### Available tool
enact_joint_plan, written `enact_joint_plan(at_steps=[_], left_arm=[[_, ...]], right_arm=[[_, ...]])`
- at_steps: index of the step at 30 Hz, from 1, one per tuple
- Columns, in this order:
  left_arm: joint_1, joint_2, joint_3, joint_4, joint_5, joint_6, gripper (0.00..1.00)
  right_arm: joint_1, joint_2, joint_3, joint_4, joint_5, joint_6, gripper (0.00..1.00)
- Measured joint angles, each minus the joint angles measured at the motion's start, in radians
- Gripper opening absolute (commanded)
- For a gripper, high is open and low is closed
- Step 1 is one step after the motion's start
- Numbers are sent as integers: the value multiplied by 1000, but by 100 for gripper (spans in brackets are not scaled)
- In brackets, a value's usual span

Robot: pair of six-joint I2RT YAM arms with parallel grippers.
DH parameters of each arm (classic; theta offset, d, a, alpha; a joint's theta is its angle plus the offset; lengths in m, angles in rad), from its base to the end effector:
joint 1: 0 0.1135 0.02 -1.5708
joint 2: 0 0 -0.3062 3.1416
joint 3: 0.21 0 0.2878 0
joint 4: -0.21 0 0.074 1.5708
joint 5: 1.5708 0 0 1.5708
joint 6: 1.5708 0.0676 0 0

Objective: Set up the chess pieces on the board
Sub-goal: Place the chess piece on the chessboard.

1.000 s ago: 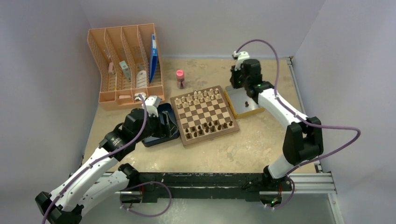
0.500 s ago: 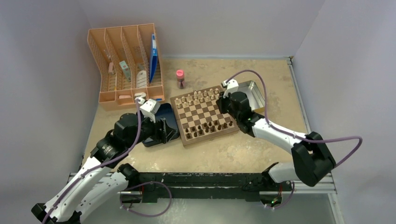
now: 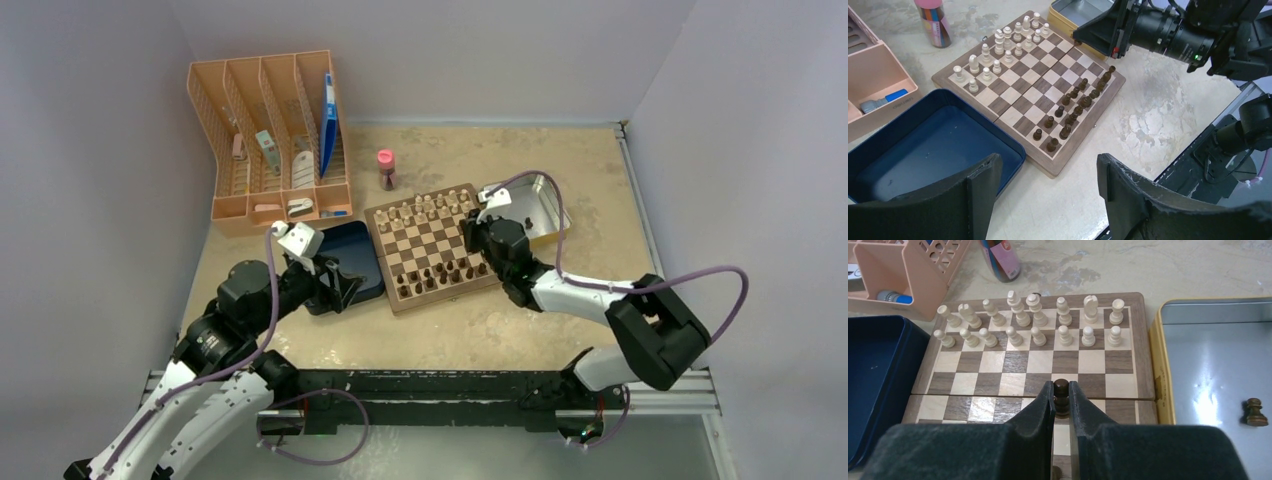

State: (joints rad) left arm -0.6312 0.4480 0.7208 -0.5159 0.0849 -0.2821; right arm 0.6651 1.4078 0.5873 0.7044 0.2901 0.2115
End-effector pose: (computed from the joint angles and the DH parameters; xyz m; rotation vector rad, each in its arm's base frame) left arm 0.1065 -0.0850 0.3457 0.3864 1.8331 -0.7172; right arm 0.2826 0.1971 0.2346 -0.1654 1.6909 0.4136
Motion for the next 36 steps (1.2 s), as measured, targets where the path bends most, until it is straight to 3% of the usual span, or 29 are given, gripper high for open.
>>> enact_joint_plan(at_steps=[6, 22, 36], left_arm=[[0, -5, 0, -1, -10, 13, 70], [0, -50, 0, -2, -11, 13, 70], [0, -64, 0, -2, -11, 13, 70]], right_arm=[[39, 87, -37, 124, 58, 10, 11], [209, 309, 9, 243, 243, 26, 11], [219, 346, 72, 222, 299, 40, 14]])
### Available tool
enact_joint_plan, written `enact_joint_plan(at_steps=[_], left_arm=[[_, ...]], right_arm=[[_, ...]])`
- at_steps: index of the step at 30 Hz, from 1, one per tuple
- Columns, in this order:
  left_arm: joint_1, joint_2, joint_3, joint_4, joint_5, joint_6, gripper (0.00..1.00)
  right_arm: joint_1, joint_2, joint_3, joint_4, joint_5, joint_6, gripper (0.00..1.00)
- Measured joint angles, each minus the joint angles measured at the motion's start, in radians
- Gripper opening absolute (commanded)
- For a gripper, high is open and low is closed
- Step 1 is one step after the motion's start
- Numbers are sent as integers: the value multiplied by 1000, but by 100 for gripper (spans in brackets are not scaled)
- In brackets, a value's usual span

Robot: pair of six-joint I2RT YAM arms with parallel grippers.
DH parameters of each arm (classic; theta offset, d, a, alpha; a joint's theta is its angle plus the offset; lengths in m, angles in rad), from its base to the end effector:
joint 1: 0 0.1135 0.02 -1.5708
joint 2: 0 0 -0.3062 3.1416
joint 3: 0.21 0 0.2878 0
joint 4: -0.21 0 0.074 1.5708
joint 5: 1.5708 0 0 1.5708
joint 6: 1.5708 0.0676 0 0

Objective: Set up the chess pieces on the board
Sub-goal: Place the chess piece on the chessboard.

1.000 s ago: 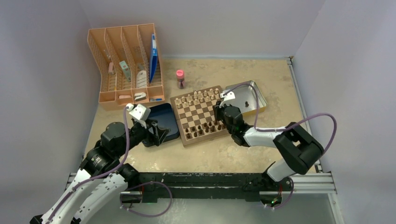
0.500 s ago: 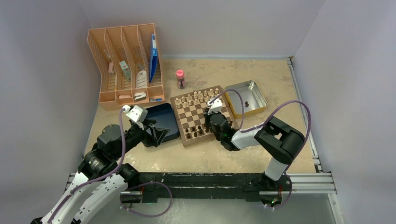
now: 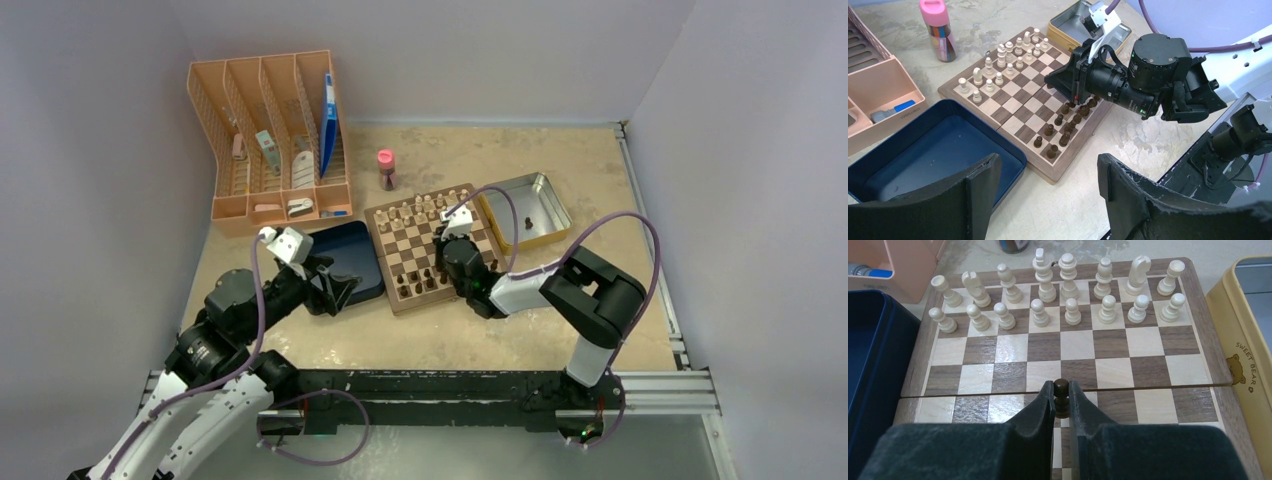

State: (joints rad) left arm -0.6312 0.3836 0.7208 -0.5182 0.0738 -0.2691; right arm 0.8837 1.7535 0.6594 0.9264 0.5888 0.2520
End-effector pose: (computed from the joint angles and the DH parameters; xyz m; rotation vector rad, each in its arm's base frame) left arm 0.0947 -0.0754 0.3524 0.3800 1.7669 -0.7152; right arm 0.2742 0.2750 0.1703 -0.1119 1.7176 0.3315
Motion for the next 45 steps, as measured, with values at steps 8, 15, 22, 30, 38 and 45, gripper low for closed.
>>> enact_joint_plan(at_steps=[8, 15, 22, 30, 38, 45], left_arm=[[0, -8, 0, 0, 0, 0, 70], [0, -14, 0, 0, 0, 0, 70], [0, -14, 0, 0, -1, 0, 70], [0, -10, 0, 0, -1, -1, 70], [0, -10, 0, 0, -4, -1, 70], [0, -10, 0, 0, -5, -1, 70]], right_arm=[[-8, 0, 0, -37, -3, 3, 15], [-58, -45, -9, -42, -3, 23, 16], [-129, -70, -46, -35, -4, 58, 16], [-157, -70, -47, -43, 2, 74, 19], [-157, -69, -47, -65, 4, 101, 19], [-157, -64, -47, -78, 16, 116, 20]])
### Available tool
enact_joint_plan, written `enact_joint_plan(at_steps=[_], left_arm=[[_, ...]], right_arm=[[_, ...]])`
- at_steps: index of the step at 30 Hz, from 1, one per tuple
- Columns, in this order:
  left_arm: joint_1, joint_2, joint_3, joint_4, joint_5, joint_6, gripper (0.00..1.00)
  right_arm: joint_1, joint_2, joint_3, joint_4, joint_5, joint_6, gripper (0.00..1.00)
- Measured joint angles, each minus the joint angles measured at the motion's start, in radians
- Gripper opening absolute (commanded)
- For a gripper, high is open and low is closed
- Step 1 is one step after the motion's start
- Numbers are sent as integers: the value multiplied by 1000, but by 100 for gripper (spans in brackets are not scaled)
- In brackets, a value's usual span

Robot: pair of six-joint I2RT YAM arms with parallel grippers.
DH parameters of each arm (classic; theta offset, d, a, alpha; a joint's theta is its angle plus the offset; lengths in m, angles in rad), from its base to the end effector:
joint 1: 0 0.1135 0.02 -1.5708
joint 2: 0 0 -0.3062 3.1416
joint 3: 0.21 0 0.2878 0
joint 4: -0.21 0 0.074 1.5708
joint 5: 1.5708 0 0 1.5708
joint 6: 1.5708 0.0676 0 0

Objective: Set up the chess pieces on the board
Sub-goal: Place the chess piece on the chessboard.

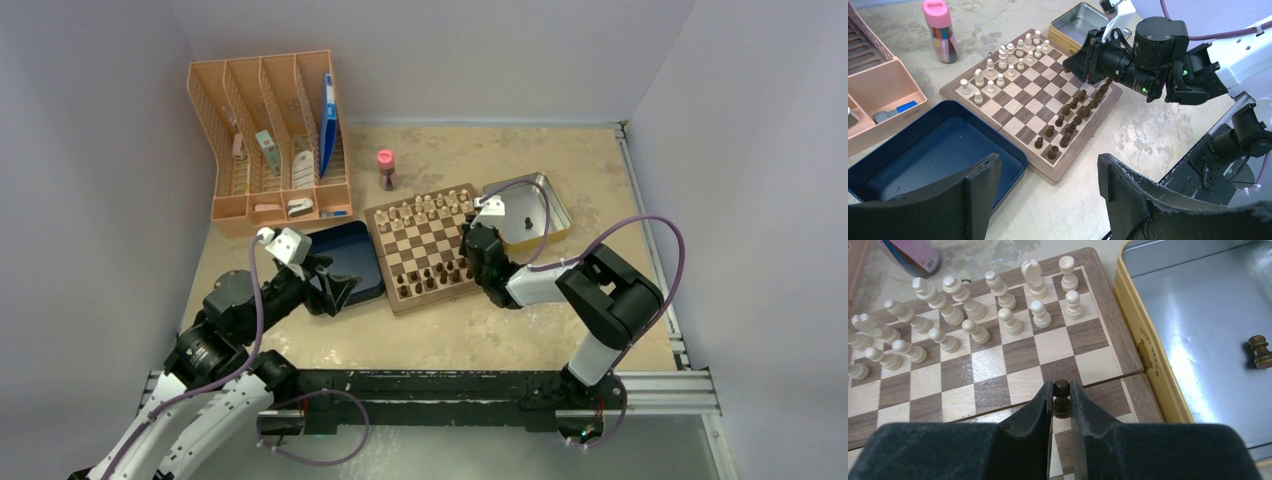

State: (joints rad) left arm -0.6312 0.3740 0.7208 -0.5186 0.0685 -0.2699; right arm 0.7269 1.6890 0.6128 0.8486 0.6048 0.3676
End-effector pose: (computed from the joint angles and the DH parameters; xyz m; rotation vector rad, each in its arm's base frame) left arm 0.0931 -0.0738 0.3533 0.3738 1.7580 -0.7137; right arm 0.3011 0.2164 0.1691 0.1118 1.7607 0.2520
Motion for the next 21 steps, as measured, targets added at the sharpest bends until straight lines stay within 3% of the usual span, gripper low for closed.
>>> enact_joint_plan(at_steps=[21], left_arm=[[0, 0, 0, 0, -6, 0, 71]], right_arm=[[0, -14, 8, -45, 5, 14, 24]])
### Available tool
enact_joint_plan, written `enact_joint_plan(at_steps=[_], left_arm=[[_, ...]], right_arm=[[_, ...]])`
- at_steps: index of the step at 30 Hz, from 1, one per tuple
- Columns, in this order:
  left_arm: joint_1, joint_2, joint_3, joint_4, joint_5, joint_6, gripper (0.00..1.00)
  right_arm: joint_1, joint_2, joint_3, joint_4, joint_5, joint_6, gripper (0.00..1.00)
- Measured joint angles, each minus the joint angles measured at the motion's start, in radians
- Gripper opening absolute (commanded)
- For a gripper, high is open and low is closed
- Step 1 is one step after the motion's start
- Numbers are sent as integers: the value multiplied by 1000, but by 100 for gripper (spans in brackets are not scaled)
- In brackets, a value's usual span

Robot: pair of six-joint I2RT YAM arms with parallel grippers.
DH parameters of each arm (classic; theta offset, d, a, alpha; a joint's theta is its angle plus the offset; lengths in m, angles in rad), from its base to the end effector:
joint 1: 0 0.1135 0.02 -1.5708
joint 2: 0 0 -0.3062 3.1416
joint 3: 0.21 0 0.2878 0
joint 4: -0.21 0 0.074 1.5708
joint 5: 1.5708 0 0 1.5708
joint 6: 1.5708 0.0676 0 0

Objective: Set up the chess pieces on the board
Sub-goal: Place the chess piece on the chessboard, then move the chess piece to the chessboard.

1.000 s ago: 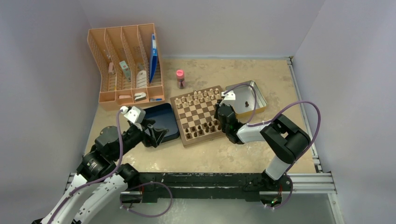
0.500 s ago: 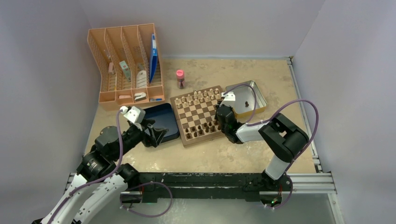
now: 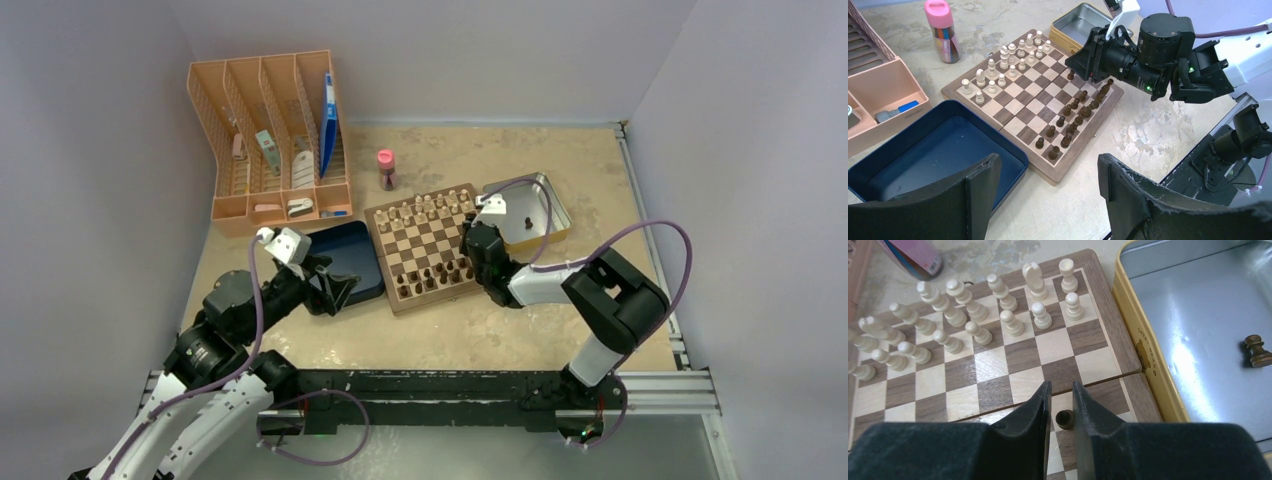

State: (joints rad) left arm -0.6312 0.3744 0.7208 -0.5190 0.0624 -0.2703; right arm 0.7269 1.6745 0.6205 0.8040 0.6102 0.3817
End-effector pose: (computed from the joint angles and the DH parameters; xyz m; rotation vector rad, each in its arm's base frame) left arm 0.0934 -0.0735 0.3532 0.3689 1.7592 -0.7086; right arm 0.3010 0.2158 0.1710 0.1198 1.7774 0.2441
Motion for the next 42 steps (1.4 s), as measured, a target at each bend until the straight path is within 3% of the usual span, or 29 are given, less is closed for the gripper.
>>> enact_joint_plan(at_steps=[8, 12, 15, 19, 25, 29, 42], left_arm=[[0, -2, 0, 0, -1, 0, 71], [0, -2, 0, 0, -1, 0, 71], [0, -2, 0, 0, -2, 0, 71], [0, -4, 0, 0, -4, 0, 71], [0, -4, 0, 0, -5, 0, 71], [0, -4, 0, 0, -6, 0, 71], [0, -4, 0, 0, -8, 0, 71]], right_arm=[[0, -40, 8, -64, -24, 10, 25], [0, -40, 88, -233, -29, 46, 23], [0, -50, 166, -331, -38, 75, 27], [0, -156, 160, -416, -68, 105, 37], [-21, -283, 171, -499, -106, 96, 37], [-50, -244, 215, -562, -167, 71, 31], [-89, -50, 306, -681, -295, 29, 30]])
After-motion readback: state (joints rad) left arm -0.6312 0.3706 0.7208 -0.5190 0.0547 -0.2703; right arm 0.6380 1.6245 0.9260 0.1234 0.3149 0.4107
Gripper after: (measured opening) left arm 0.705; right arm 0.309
